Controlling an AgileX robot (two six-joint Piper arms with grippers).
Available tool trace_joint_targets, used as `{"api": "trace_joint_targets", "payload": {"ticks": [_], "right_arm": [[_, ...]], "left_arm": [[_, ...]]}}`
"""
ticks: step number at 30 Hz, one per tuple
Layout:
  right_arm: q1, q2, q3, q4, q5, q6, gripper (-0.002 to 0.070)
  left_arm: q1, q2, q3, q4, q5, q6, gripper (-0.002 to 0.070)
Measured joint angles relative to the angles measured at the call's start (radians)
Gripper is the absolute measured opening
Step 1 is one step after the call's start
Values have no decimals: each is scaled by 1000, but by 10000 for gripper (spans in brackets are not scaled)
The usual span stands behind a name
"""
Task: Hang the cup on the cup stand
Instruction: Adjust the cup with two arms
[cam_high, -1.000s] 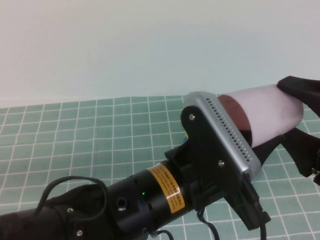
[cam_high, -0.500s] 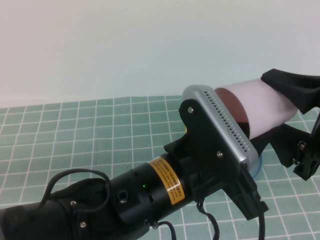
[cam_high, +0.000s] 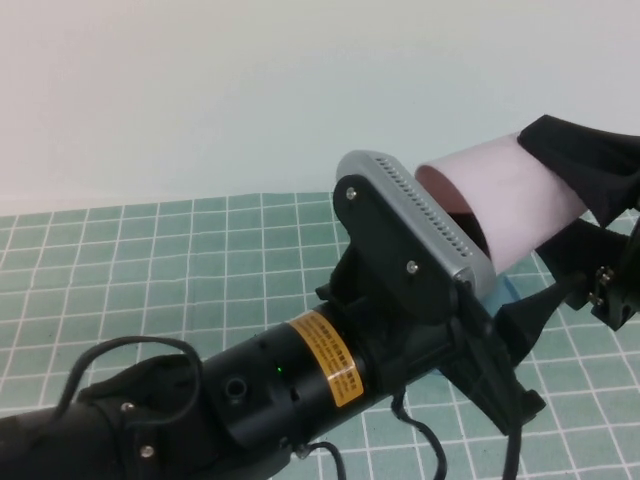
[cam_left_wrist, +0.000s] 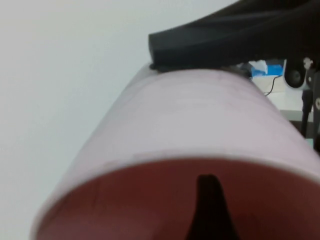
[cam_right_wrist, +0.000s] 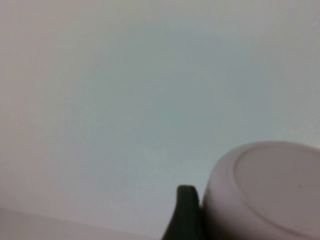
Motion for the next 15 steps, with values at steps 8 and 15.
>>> {"api": "trace_joint_targets", "payload": {"ticks": [8,15], "right_arm": [[0,0,0,41,-44,-141,571],[0,-11,-14,66,-184,-381,569]], "left_arm": [[0,-88,2,18,174,-10,424],[0,-163,8,44,414,-22,347]]}}
